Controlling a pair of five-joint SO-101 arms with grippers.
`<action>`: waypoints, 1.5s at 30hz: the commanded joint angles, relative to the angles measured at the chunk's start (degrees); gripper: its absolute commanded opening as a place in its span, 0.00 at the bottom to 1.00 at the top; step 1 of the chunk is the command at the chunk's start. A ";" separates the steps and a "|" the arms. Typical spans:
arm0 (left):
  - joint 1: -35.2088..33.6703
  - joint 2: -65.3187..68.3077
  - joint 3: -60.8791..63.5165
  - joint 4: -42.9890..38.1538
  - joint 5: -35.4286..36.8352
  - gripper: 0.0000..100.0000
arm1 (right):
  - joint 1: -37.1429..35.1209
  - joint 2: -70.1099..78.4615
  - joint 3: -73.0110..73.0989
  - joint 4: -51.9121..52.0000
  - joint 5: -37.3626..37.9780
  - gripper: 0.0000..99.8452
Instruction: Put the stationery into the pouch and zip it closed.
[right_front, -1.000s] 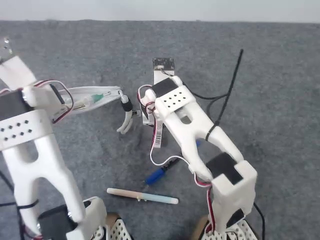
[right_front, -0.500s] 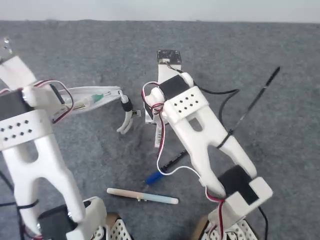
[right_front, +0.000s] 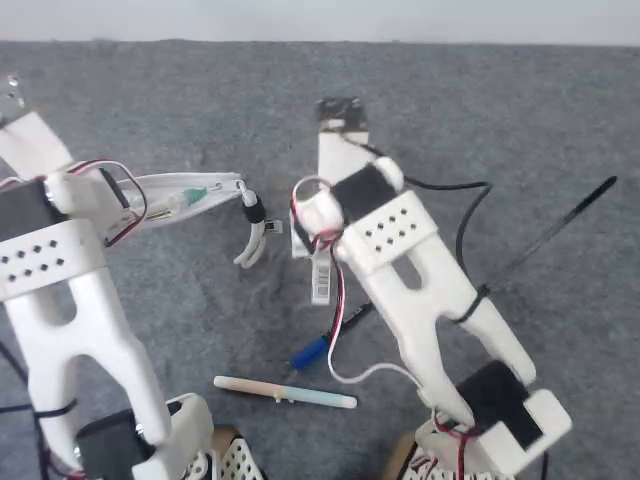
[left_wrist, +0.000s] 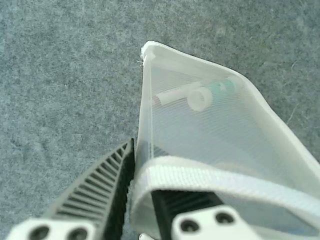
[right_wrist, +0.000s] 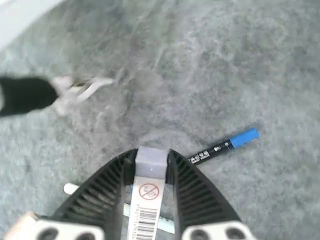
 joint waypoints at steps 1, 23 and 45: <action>-0.18 -0.26 -1.54 -1.32 1.23 0.01 | -1.19 -7.08 2.11 -3.21 4.31 0.01; -0.18 -0.26 -1.45 -1.32 1.23 0.01 | -4.00 -35.21 36.22 -35.82 4.31 0.01; -0.18 -0.44 -1.45 -0.97 1.23 0.01 | -4.00 -57.19 56.97 -69.58 7.03 0.01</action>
